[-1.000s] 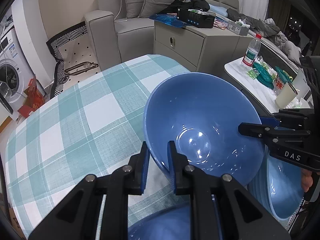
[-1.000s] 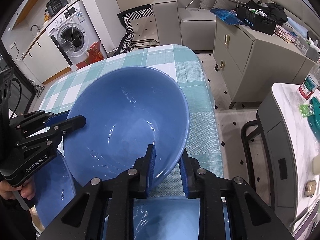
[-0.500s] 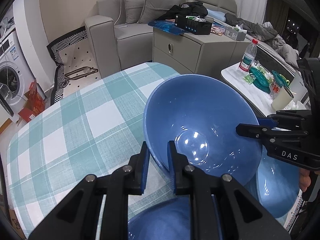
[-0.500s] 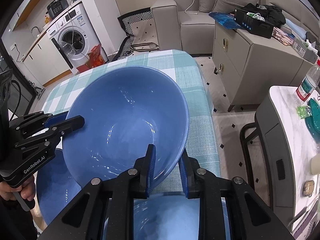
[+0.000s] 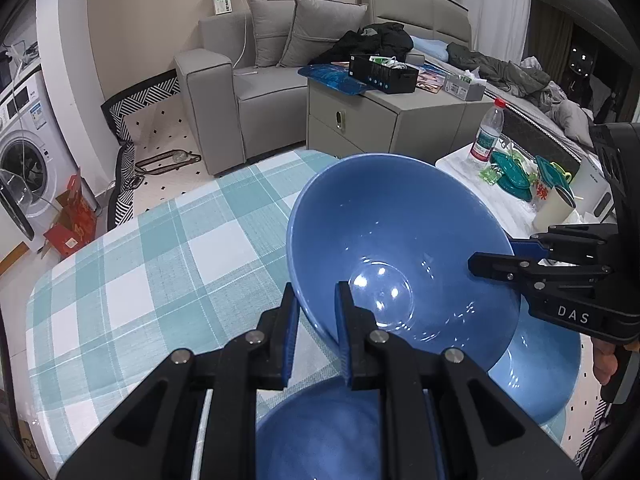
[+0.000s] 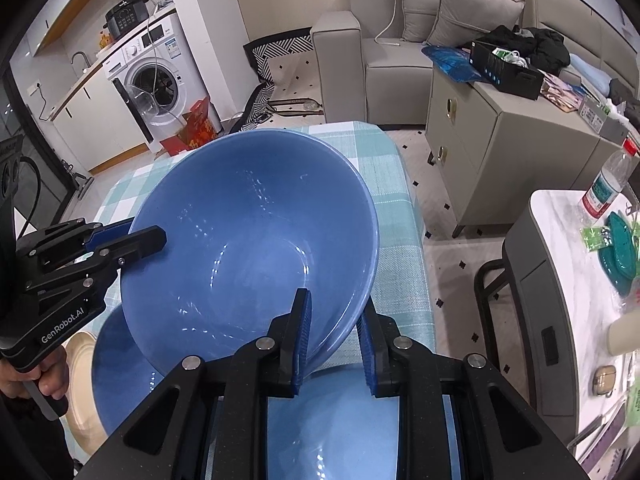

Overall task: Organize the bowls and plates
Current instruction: 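Lift the dark blue bowl with both tools and carry it toward the cream plates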

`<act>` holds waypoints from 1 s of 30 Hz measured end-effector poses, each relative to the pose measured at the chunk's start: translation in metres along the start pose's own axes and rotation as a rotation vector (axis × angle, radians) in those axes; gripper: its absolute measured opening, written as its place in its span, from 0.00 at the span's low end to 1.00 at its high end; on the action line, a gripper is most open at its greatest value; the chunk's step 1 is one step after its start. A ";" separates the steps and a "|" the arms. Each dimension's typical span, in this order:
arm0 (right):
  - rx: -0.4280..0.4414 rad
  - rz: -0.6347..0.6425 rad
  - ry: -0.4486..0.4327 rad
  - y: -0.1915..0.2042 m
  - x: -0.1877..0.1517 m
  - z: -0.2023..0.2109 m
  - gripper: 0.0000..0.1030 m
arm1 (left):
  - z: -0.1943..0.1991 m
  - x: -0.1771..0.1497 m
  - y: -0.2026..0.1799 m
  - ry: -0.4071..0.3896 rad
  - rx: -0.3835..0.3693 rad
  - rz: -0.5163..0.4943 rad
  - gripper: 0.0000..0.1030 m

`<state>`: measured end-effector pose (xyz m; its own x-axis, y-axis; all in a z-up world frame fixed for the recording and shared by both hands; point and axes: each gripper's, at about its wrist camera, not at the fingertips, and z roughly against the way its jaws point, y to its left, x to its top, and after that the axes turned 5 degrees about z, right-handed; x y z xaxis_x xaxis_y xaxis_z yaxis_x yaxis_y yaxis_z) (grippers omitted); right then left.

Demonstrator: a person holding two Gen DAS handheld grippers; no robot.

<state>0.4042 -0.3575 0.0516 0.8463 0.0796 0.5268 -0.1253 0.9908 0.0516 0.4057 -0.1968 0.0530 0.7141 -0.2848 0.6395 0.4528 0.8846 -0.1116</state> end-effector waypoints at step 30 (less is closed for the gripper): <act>0.027 0.127 -0.026 0.077 -0.012 0.056 0.22 | 0.090 -0.050 0.025 -0.069 0.038 0.065 0.15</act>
<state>0.3554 -0.2887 0.0969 0.8090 0.2007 0.5525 -0.2447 0.9696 0.0062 0.3335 -0.1271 0.0868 0.7024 -0.2016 0.6827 0.3852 0.9141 -0.1265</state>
